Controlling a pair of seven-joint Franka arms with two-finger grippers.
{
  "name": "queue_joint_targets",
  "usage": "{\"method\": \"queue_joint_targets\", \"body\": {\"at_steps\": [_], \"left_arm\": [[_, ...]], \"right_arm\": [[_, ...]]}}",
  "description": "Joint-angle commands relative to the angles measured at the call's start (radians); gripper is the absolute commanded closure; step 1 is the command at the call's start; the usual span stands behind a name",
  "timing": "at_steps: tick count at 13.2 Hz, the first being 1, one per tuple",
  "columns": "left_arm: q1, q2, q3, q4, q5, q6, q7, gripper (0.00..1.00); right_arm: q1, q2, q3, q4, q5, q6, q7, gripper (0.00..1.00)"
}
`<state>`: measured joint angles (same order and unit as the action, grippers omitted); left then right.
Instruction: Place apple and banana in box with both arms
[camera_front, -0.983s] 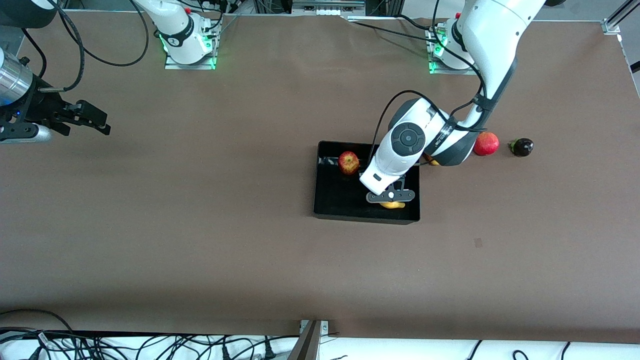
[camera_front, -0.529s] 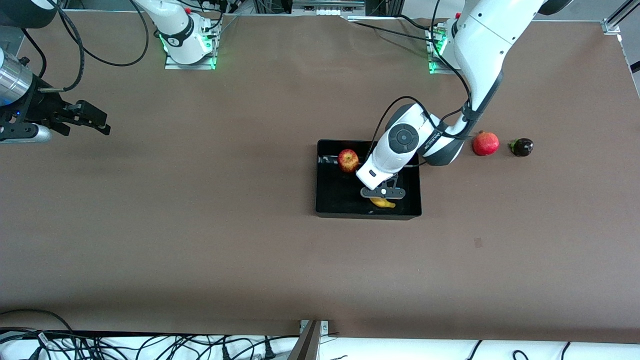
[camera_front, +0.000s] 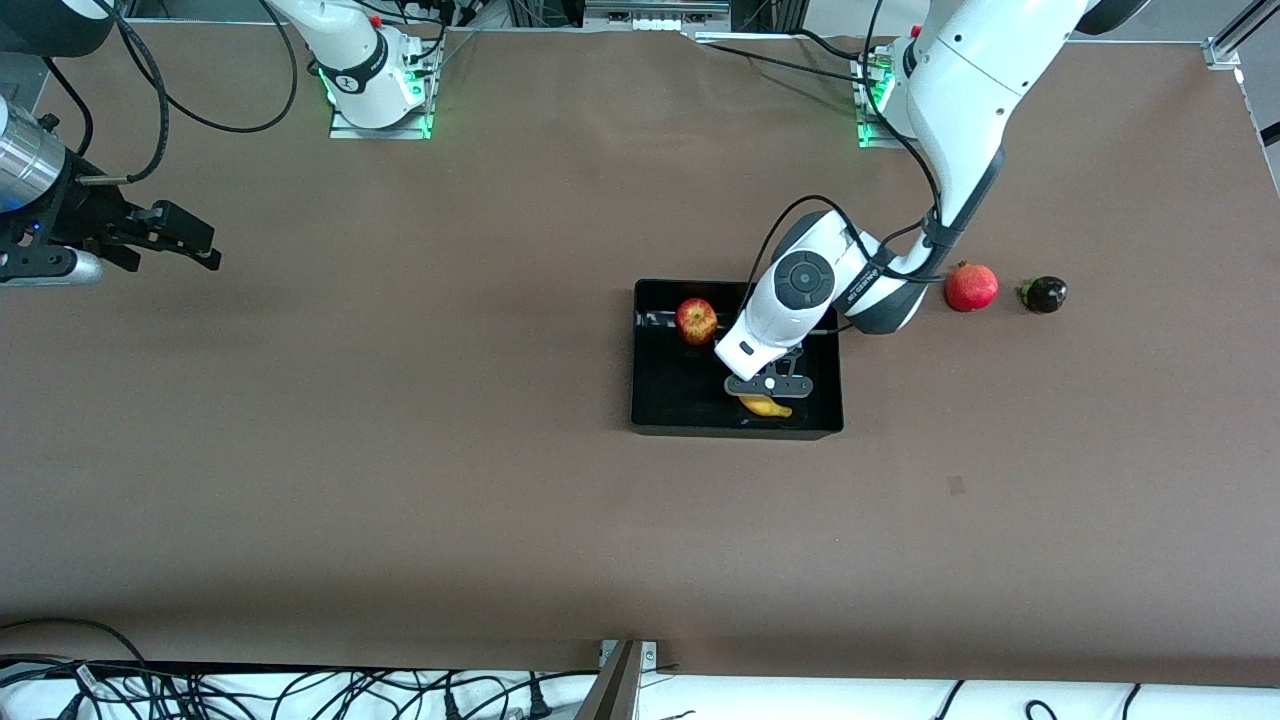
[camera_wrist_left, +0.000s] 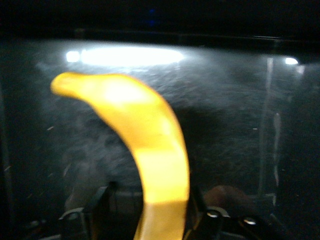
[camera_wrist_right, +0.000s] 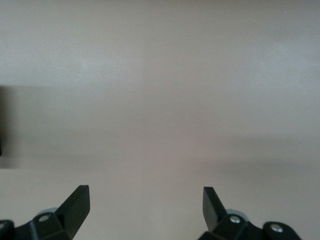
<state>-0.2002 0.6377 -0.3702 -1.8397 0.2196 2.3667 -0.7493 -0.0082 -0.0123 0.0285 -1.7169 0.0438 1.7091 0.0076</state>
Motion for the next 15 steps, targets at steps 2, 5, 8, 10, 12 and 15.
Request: {"method": "queue_joint_targets", "body": {"at_steps": [2, 5, 8, 10, 12, 15], "left_arm": [[0.013, -0.177, 0.005, 0.031, -0.034, -0.248, -0.055, 0.0], [0.031, -0.278, 0.039, 0.083, -0.112, -0.406, -0.01, 0.0], [0.102, -0.412, 0.051, 0.07, -0.118, -0.582, 0.242, 0.0], [0.117, -0.496, 0.126, 0.07, -0.144, -0.677, 0.431, 0.0], [0.134, -0.564, 0.195, 0.068, -0.148, -0.733, 0.612, 0.0], [0.136, -0.642, 0.316, 0.068, -0.175, -0.796, 0.79, 0.0]], "right_arm": [[-0.009, 0.006, 0.007, 0.017, -0.01, -0.005, 0.006, 0.0], [-0.009, 0.008, 0.007, 0.017, -0.012, -0.005, 0.006, 0.0], [-0.009, 0.006, 0.007, 0.017, -0.012, -0.008, 0.006, 0.0], [-0.009, 0.008, 0.007, 0.017, -0.01, -0.005, 0.006, 0.0], [-0.009, 0.008, 0.007, 0.017, -0.012, -0.006, 0.006, 0.0], [-0.009, 0.008, 0.007, 0.017, -0.01, -0.008, 0.006, 0.0]]}}
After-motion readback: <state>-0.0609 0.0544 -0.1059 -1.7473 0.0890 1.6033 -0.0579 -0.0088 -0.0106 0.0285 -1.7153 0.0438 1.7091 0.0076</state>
